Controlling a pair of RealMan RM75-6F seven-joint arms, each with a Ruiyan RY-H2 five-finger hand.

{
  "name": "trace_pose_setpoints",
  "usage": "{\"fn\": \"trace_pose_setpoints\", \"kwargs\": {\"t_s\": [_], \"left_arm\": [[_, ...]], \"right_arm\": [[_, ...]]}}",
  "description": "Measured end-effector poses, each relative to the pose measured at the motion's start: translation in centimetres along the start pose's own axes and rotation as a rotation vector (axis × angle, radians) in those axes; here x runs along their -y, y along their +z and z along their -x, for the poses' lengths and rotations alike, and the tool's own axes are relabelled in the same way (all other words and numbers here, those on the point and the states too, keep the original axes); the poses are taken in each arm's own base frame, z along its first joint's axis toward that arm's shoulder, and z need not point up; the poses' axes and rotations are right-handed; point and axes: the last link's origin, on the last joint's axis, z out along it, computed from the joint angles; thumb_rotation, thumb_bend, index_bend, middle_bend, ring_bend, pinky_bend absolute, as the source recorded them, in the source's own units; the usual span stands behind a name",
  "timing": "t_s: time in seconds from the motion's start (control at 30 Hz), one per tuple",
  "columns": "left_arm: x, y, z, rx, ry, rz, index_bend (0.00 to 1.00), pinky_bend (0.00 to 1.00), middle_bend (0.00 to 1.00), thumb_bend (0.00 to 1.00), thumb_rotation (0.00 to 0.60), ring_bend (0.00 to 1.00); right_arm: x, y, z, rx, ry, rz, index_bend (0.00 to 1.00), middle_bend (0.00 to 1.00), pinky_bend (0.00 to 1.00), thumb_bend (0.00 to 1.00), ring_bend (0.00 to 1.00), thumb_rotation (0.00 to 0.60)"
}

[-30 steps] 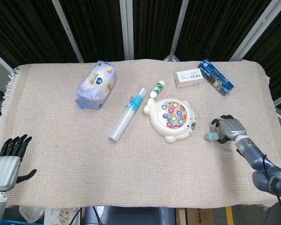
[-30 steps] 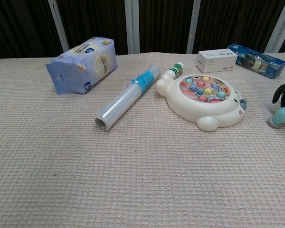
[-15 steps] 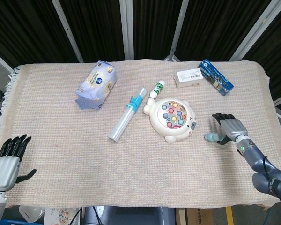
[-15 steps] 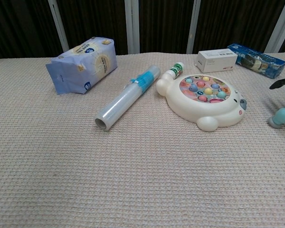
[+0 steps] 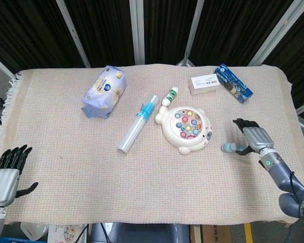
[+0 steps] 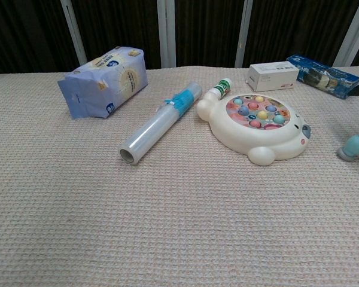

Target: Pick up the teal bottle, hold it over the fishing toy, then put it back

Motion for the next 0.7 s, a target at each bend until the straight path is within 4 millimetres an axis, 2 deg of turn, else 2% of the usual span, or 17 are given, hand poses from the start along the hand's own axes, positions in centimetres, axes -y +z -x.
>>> {"fn": "trace_pose_setpoints", "kwargs": {"t_s": [0.37, 0.57, 0.7], "left_arm": [[0.5, 0.0, 0.0, -0.010, -0.010, -0.004, 0.00, 0.00, 0.00, 0.16, 0.600, 0.00], [0.9, -0.2, 0.1, -0.022, -0.017, -0.016, 0.00, 0.00, 0.00, 0.16, 0.600, 0.00], [1.1, -0.3, 0.2, -0.028, -0.021, -0.017, 0.00, 0.00, 0.00, 0.16, 0.600, 0.00]], "right_arm": [[-0.4, -3.7, -0.5, -0.116, 0.034, -0.012, 0.00, 0.00, 0.00, 0.21, 0.00, 0.600], [-1.3, -7.4, -0.1, -0.287, 0.055, 0.000, 0.00, 0.00, 0.00, 0.21, 0.00, 0.600], [-2.1, -11.0, 1.2, -0.411, 0.069, 0.011, 0.00, 0.00, 0.00, 0.21, 0.00, 0.600]]}}
